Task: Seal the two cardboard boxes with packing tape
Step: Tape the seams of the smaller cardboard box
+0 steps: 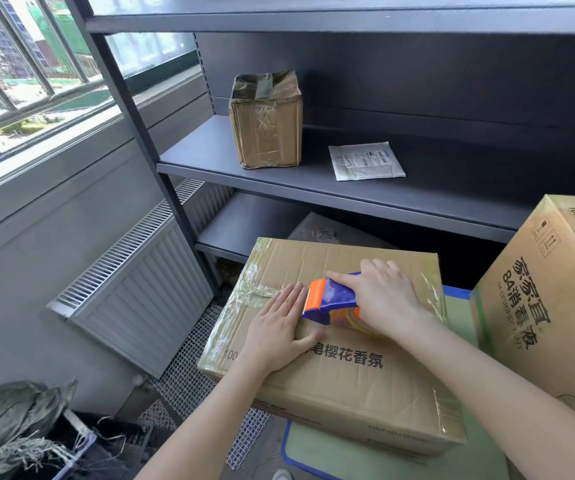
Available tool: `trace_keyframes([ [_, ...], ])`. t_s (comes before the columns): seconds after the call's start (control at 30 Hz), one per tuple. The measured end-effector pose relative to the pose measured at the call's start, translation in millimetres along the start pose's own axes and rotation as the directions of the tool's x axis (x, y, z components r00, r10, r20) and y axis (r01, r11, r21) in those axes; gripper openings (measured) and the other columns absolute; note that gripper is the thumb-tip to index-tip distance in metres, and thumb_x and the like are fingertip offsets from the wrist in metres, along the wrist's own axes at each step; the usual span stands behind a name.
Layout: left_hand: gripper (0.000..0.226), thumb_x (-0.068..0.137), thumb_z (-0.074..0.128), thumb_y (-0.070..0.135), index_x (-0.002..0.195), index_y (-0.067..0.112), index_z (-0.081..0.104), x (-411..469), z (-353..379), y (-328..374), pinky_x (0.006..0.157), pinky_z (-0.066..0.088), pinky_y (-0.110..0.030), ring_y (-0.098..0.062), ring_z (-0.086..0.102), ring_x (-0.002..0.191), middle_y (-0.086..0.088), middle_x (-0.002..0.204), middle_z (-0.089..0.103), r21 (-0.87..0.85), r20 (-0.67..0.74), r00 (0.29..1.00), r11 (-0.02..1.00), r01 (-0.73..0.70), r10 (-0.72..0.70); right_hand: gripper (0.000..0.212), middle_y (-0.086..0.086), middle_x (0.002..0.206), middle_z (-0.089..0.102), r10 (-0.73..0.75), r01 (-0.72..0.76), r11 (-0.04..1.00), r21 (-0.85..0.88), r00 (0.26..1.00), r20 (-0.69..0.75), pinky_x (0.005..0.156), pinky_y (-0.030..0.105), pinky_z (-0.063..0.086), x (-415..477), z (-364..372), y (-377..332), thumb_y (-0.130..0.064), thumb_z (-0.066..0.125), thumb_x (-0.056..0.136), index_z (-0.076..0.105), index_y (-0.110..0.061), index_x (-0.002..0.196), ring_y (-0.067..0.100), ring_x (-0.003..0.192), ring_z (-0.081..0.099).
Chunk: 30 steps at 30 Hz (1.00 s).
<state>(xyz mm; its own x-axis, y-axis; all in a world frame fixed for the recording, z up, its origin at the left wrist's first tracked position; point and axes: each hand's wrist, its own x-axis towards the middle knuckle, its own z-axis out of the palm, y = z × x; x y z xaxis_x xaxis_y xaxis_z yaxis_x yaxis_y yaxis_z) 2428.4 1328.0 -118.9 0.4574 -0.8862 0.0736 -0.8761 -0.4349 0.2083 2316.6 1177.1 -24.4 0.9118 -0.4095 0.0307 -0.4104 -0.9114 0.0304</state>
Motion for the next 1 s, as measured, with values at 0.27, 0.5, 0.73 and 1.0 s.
trace_keyframes([
  [0.27, 0.091, 0.08, 0.013, 0.079, 0.151, 0.024, 0.001, 6.0, 5.0, 16.5, 0.114, -0.013, -0.022, 0.001, -0.016, 0.138, 0.01, 0.156, -0.003, 0.059, 0.019, 0.998, 0.996, -0.06, 0.059, 0.061, -0.004, 0.092, 0.029, -0.006, -0.012, 0.991, 0.13, 0.99, 0.144, 0.083, 0.03, 0.029, -22.3, -5.9, 39.4, -0.044, 0.048, 0.091, 0.015, -0.051, 0.142, 0.022, 0.107, 0.04],
  [0.5, 0.094, 0.074, 0.006, 0.082, 0.15, 0.027, -0.002, 5.5, 2.1, 12.5, 0.114, -0.013, -0.022, 0.0, -0.019, 0.138, 0.015, 0.154, -0.01, 0.067, 0.049, 0.997, 0.996, -0.056, 0.052, 0.062, -0.011, 0.079, 0.031, 0.052, -0.066, 0.993, 0.095, 0.989, 0.137, 0.068, 0.03, 0.029, -47.1, -15.9, 103.1, -0.02, 0.039, 0.092, 0.02, -0.06, 0.136, 0.015, 0.083, 0.035],
  [0.73, 0.095, 0.074, 0.006, 0.083, 0.149, 0.027, -0.008, 6.9, 0.7, 23.8, 0.114, -0.012, -0.022, -0.001, -0.018, 0.139, 0.016, 0.152, -0.014, 0.101, 0.081, 0.995, 0.992, -0.071, 0.063, 0.065, -0.008, 0.086, 0.03, 0.073, -0.089, 0.991, 0.097, 0.985, 0.156, 0.069, 0.028, 0.026, -84.9, -5.2, 109.6, -0.029, 0.047, 0.092, 0.012, -0.054, 0.141, 0.013, 0.087, 0.03],
  [1.0, 0.101, 0.067, 0.0, 0.086, 0.149, 0.028, -0.007, 6.6, -3.6, 24.4, 0.113, -0.012, -0.022, -0.001, -0.021, 0.137, 0.016, 0.154, -0.011, 0.09, 0.117, 0.992, 0.995, -0.051, 0.04, 0.065, -0.011, 0.079, 0.029, 0.105, -0.112, 0.992, 0.051, 0.986, 0.131, 0.067, 0.027, 0.023, -102.2, -7.3, 132.6, -0.017, 0.037, 0.092, 0.015, -0.059, 0.137, 0.014, 0.081, 0.032],
])
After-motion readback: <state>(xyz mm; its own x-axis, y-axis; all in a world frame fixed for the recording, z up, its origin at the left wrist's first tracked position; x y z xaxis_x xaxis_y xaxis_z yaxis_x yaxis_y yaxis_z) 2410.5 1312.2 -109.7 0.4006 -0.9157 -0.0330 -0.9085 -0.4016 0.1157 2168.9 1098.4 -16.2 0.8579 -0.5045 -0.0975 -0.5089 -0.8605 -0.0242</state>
